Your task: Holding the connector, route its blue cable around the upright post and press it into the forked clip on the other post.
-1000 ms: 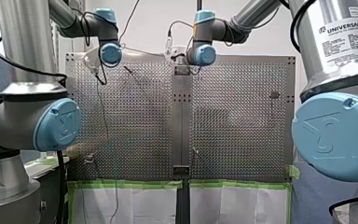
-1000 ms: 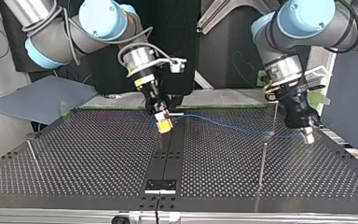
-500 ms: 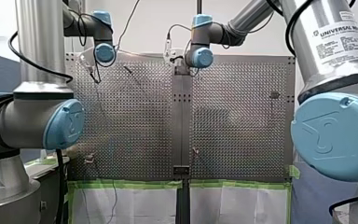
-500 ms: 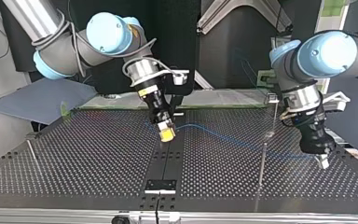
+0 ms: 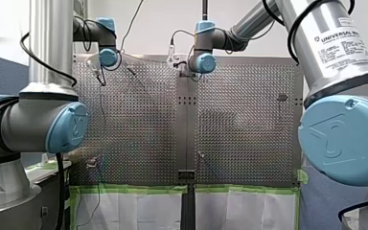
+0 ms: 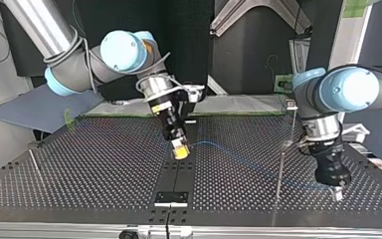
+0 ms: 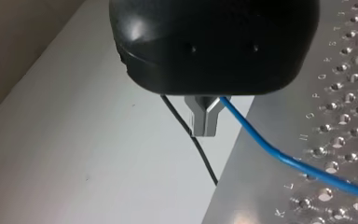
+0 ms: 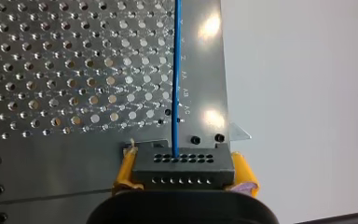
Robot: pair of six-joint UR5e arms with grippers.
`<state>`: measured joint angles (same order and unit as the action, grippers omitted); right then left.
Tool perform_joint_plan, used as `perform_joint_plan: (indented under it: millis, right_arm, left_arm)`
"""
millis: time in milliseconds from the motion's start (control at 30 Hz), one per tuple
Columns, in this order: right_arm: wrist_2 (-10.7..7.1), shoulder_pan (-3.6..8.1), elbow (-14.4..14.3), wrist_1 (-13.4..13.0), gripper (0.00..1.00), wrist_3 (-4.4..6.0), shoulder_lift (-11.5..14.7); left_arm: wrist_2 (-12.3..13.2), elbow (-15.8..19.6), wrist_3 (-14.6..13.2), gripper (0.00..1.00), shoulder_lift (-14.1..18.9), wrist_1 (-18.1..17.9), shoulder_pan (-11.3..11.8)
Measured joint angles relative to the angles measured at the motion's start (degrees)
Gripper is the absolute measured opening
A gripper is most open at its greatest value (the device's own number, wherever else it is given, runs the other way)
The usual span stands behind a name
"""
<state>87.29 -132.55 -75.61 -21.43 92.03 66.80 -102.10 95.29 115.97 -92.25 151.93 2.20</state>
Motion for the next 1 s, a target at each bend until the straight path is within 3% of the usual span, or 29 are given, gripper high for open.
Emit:
perform_joint_plan:
  millis: [333, 533, 1000]
  right_arm:
    - [0.00, 0.50, 0.06, 0.16, 0.00, -0.02, -1.31]
    - [0.00, 0.62, 0.06, 0.36, 0.00, -0.22, -2.13]
    - [0.27, 0.53, 0.00, 0.36, 0.00, -0.52, -4.93]
  left_arm:
    - [4.52, -1.21, -0.65, 0.00, -4.47, 0.25, 0.02]
    - [4.50, -0.18, -1.26, 0.00, -5.90, 0.25, 0.04]
    - [5.49, 5.12, -0.65, 0.00, -7.34, -6.07, -0.36]
